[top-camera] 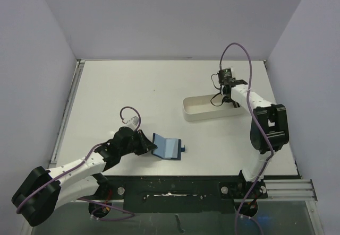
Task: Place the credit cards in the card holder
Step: Pick up the credit card from the storage box.
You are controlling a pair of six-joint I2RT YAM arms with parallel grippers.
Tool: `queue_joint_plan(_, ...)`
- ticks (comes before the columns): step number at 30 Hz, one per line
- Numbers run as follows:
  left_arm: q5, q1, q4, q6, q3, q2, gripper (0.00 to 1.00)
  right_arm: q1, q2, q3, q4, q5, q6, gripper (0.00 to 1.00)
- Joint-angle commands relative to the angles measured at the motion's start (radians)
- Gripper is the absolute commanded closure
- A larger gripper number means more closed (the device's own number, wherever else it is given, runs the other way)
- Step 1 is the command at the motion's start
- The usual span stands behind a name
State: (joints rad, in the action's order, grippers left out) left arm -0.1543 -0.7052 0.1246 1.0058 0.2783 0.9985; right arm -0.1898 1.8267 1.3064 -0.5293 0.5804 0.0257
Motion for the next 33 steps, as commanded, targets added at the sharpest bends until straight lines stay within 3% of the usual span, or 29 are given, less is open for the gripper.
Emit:
queue_joint_plan(1,-0.004,0.003,0.065,0.000,0.006,-0.021,1.00,-0.010,-0.104,0.067,-0.059,-0.054,0.022,1.00)
queue_joint_plan(11,-0.026,0.003,0.105,0.027,0.014,0.013,1.00,-0.041,-0.232,0.073,-0.153,-0.156,0.074,1.00)
queue_joint_plan(20,-0.038,0.004,0.194,0.081,0.011,0.082,1.00,-0.153,-0.418,0.039,-0.198,-0.233,0.212,1.00)
queue_joint_plan(27,-0.049,-0.003,0.284,0.119,0.011,0.178,1.00,-0.248,-0.660,-0.153,-0.058,-0.430,0.440,1.00)
queue_joint_plan(33,-0.049,-0.014,0.305,0.133,0.005,0.217,0.97,-0.410,-0.819,-0.377,0.103,-0.460,0.667,1.00)
